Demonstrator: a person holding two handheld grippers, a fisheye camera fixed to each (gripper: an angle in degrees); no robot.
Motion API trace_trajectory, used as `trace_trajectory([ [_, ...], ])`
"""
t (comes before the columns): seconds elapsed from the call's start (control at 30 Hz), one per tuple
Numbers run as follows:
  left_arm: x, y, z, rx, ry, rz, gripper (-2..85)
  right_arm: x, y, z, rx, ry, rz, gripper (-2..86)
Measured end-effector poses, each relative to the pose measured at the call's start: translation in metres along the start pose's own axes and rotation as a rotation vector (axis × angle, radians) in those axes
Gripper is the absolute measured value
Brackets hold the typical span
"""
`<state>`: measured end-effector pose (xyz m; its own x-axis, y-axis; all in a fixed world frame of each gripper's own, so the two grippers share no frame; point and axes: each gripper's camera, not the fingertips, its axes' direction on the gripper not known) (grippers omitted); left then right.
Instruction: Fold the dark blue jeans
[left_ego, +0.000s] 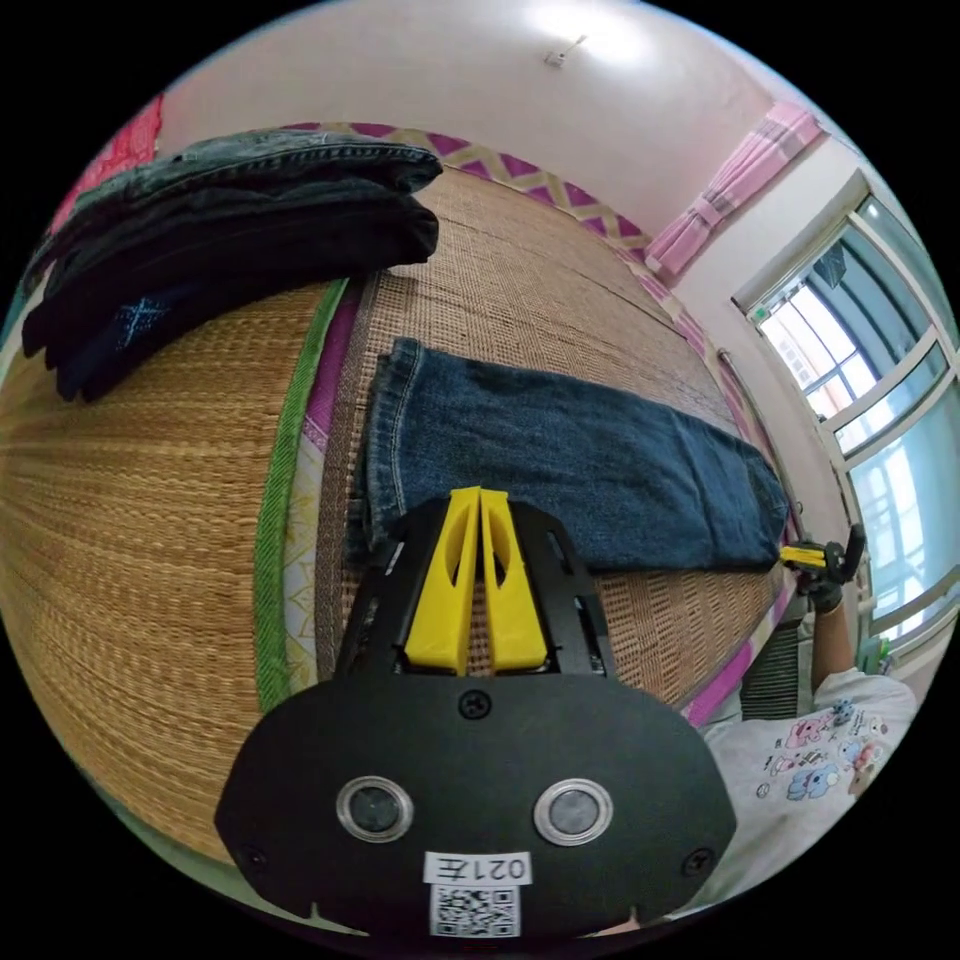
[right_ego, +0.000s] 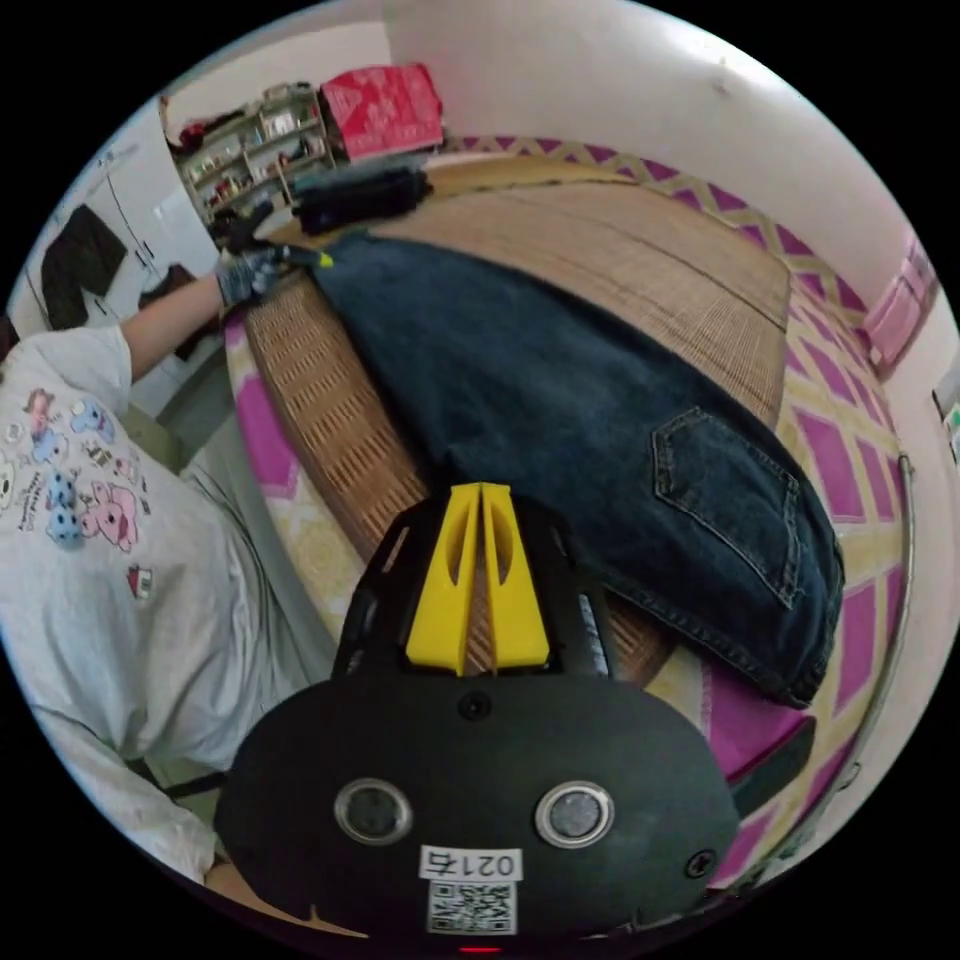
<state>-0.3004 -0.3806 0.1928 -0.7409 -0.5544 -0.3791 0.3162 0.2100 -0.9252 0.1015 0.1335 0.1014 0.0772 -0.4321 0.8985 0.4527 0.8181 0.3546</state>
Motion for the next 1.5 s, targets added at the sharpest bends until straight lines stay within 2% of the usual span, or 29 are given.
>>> trace_trajectory([
  [0.07,-0.002,0.004,-0.003,0.034,-0.015,0.004,-0.9,-0.013,0.003,0.001,0.040,0.016,0.011,6.8],
  [0.13,0.000,0.013,-0.012,0.096,0.001,0.023,-0.9,-0.025,0.004,0.011,0.007,0.059,0.002,7.8],
  [0.23,0.001,0.028,-0.020,0.131,0.036,0.027,-0.9,-0.038,0.009,0.031,-0.012,0.201,0.046,4.9],
  [0.33,-0.006,0.048,-0.031,0.190,0.025,-0.036,-0.6,-0.043,0.016,0.024,-0.013,0.229,0.075,3.3],
  [0.47,-0.037,0.068,-0.036,0.245,0.103,-0.239,1.3,-0.049,0.036,0.032,-0.006,0.213,0.094,2.2],
  [0.53,-0.061,0.071,-0.027,0.249,0.188,-0.360,5.4,-0.052,0.041,0.030,-0.007,0.237,0.076,2.3],
  [0.8,-0.083,0.060,0.010,0.237,0.218,-0.552,13.1,-0.023,0.085,-0.006,0.107,0.048,0.306,1.4],
  [1.0,-0.085,0.052,0.039,0.255,0.196,-0.600,11.1,-0.007,0.138,-0.044,0.298,-0.064,0.437,0.5],
  [1.17,-0.091,0.070,0.065,0.317,0.321,-0.633,1.1,0.004,0.174,-0.060,0.371,-0.094,0.496,0.0],
  [1.2,-0.087,0.074,0.064,0.348,0.359,-0.616,0.3,0.005,0.178,-0.062,0.373,-0.091,0.499,0.0],
  [1.37,0.000,0.062,0.033,0.446,0.279,-0.378,-0.8,0.018,0.224,-0.077,0.423,-0.085,0.553,-0.5],
  [1.5,0.155,0.052,0.025,0.472,0.217,0.011,-0.9,0.033,0.254,-0.079,0.448,-0.107,0.600,-0.5],
])
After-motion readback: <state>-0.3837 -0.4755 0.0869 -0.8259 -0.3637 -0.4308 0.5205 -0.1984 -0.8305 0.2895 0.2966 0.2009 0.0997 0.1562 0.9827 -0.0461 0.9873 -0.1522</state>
